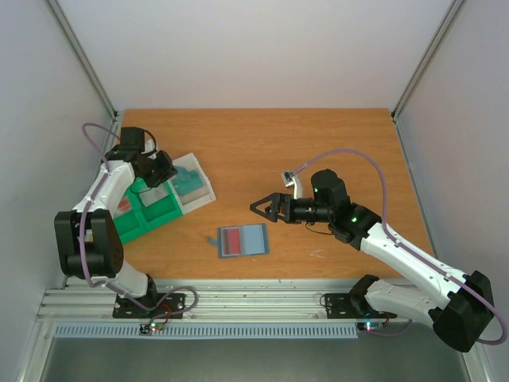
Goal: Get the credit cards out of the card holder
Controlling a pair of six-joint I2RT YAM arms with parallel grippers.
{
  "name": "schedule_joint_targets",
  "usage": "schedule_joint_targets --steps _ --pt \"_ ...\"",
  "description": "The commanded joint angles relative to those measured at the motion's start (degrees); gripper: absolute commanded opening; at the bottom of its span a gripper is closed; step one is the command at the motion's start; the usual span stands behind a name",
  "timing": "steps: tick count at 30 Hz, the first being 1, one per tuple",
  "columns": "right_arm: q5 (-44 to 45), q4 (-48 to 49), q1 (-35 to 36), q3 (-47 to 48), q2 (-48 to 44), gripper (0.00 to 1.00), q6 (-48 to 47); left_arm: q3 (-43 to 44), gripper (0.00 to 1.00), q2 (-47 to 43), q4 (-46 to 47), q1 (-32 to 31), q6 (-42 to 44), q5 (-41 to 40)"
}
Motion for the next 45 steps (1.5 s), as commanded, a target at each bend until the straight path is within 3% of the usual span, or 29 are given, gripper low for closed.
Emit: schedule_joint_targets --steps 1,13,32,45 --pt "0.4 -0.2 -0.1 2.2 -1.3 0.98 0.5 2.2 0.0 2.6 3.2 0.1 0.7 0.0" --pt "0.5 -3.2 -0.2 4.2 -1.5 0.98 -1.2 7.7 0.01 10.2 -0.6 0.2 5.4 2.4" --pt "1.5 -3.4 -0.2 3.5 -2.5 0.99 -1.5 7.6 0.03 15.2 1.8 0.2 5.2 4.3" --pt "1.3 -3.5 -0.2 3.6 -2.0 0.99 -1.5 8.5 0.14 16.0 0.9 0.1 5.2 2.2"
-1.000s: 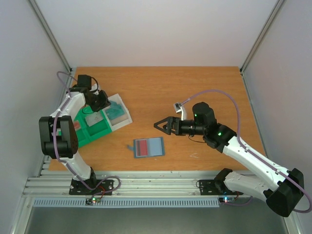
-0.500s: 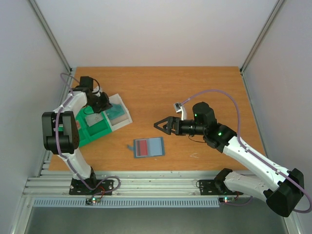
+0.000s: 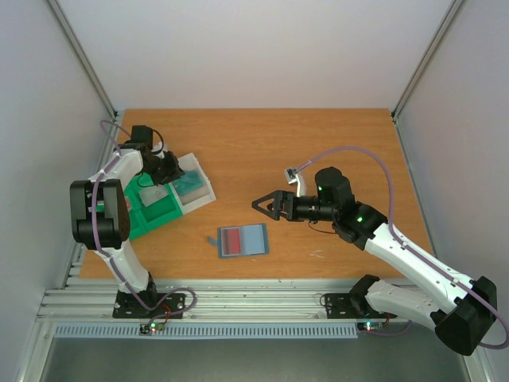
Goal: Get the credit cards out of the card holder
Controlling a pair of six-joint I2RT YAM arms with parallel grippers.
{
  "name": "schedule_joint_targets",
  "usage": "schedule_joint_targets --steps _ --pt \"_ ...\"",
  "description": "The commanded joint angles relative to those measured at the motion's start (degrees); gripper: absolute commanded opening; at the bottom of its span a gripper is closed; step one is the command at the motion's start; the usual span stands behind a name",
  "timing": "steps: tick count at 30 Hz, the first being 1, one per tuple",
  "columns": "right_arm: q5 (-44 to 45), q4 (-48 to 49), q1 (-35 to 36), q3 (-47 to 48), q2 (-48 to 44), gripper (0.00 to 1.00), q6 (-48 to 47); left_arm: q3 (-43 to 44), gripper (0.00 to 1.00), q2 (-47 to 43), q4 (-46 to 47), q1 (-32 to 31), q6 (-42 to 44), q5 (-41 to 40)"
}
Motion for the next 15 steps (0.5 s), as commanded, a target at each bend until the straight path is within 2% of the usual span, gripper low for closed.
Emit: schedule_joint_targets --steps 1,4,10,15 --pt "0.2 -0.2 -0.1 1.0 -0.4 0.99 -1.0 1.9 0.14 1.1 0.6 0.1 0.6 -1.3" --pt "0.4 -0.3 -0.1 1.1 -0.4 0.99 -1.0 2.0 0.15 1.1 0.7 0.1 0.3 -1.7" --pt "0.5 -0.4 -0.1 1.1 -0.5 0.99 -0.9 2.4 0.21 1.0 -0.3 0.1 0.1 -2.8" --pt "0.1 -0.8 -0.1 0.9 -0.3 0.99 -1.1 2.4 0.32 0.6 -0.7 0.1 -0.2 -3.5"
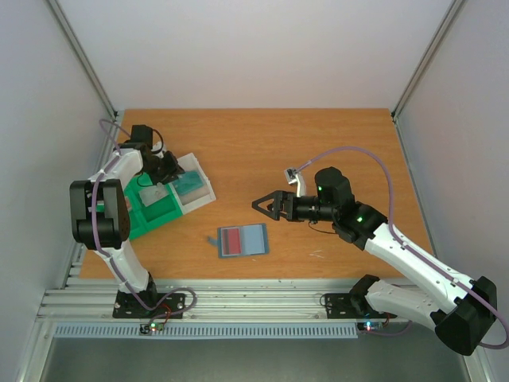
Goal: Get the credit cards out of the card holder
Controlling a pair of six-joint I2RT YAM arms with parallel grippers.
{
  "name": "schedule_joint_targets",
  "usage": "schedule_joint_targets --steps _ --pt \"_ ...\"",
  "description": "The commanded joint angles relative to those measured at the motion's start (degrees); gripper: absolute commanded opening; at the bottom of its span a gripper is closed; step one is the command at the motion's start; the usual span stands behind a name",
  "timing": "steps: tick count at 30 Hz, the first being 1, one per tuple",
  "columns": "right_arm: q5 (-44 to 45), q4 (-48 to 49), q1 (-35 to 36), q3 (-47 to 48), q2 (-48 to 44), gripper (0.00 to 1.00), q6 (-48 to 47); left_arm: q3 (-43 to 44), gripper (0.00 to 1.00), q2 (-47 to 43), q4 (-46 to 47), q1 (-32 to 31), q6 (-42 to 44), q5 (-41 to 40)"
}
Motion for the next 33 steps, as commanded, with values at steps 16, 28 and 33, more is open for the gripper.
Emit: schedule_joint_targets --steps 16,28,33 --pt "4.8 -8.9 -0.1 1.8 0.1 0.98 -3.5 0.9 0.56 -7.1 -1.7 0.1 -0.1 -1.0" --pt "-0.5 -8.8 0.1 2.0 6.2 0.88 -0.8 -4.3 0.58 -21.8 -10.5 -1.3 4.3 1.3" --pt "-1.3 -7.4 2.3 2.2 10.3 0.79 -0.1 -9.8 0.58 -26.9 -11.5 -2.9 4.4 3.4"
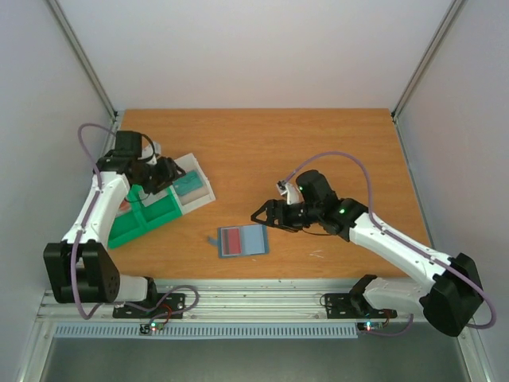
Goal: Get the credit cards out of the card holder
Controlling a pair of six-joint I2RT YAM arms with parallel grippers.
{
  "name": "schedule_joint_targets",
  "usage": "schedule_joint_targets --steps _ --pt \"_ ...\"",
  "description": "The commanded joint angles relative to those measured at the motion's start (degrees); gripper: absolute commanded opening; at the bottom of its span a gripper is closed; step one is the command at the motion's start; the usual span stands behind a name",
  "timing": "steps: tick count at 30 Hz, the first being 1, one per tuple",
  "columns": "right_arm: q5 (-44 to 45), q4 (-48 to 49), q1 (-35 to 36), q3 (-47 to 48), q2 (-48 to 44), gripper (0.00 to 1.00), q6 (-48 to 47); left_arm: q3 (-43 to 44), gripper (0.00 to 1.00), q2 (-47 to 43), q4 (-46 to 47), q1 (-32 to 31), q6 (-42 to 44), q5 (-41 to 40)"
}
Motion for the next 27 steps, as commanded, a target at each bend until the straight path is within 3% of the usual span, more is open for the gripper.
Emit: schedule_joint_targets --steps 1,15,27 --pt "-1.5 1.0 2.2 2.2 3.2 0.76 0.7 -4.0 0.58 -3.5 -3.8 -1.4 2.3 2.0" --pt "3.7 0.2 7.3 5.9 14.9 0.44 -0.8 -12.4 0.51 -10.9 -2.4 -11.8 1.7 6.8" --pt "7.4 2.5 9.8 8.6 26.0 0.32 0.0 -21.6 0.47 -14.4 3.3 -15.8 -2.5 10.5"
